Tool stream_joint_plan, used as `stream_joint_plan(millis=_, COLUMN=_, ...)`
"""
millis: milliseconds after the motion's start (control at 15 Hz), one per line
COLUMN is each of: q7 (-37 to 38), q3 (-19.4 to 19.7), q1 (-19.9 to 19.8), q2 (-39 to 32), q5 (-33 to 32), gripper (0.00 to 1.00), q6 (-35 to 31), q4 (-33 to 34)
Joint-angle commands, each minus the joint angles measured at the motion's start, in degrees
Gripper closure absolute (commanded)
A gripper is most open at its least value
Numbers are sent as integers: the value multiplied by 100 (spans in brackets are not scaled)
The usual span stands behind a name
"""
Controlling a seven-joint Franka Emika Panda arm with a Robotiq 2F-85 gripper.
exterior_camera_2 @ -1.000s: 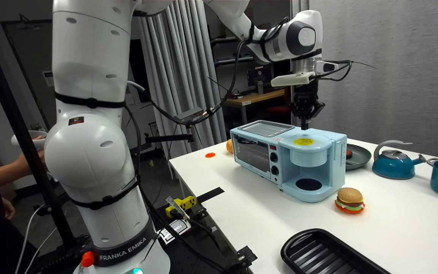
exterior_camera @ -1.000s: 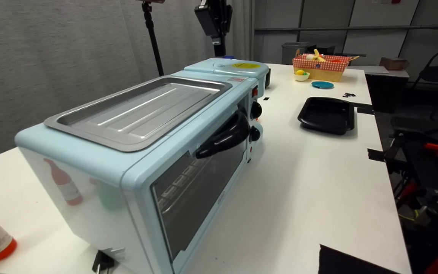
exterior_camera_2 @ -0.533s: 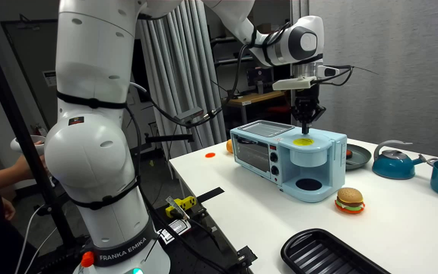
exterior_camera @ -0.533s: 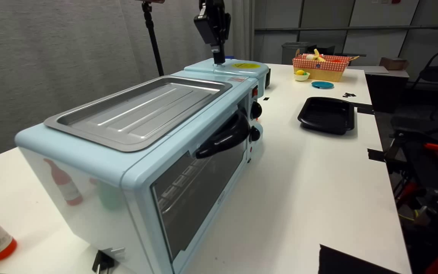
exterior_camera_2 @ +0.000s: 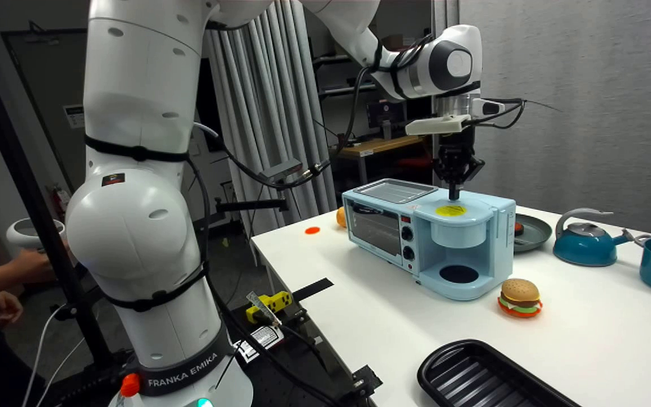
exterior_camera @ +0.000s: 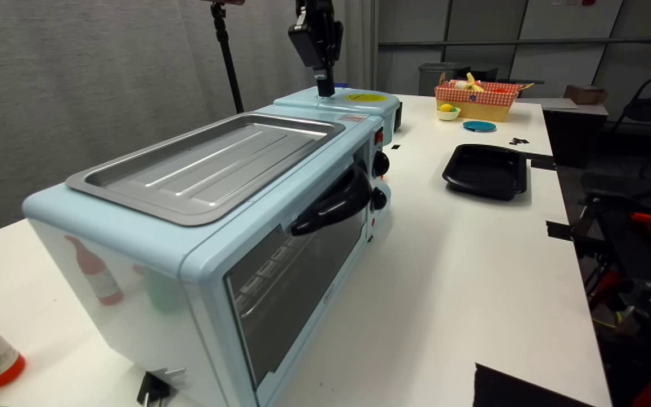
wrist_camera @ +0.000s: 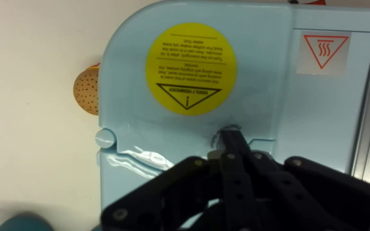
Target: Push the button to slide out the blue bowl
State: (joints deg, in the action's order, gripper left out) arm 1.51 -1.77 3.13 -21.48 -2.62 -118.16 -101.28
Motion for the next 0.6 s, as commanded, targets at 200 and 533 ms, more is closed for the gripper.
stream_joint_plan(millis=200, q7=-17, q3=15, q1=-70, q2=-50, q5=108, gripper=100, q6=-395, q4=-359)
stream_joint_plan(millis=533, q7=-161, q3=5, q1=-138, q2=-87, q5=231, gripper=100, q6=-1202, q4=-998)
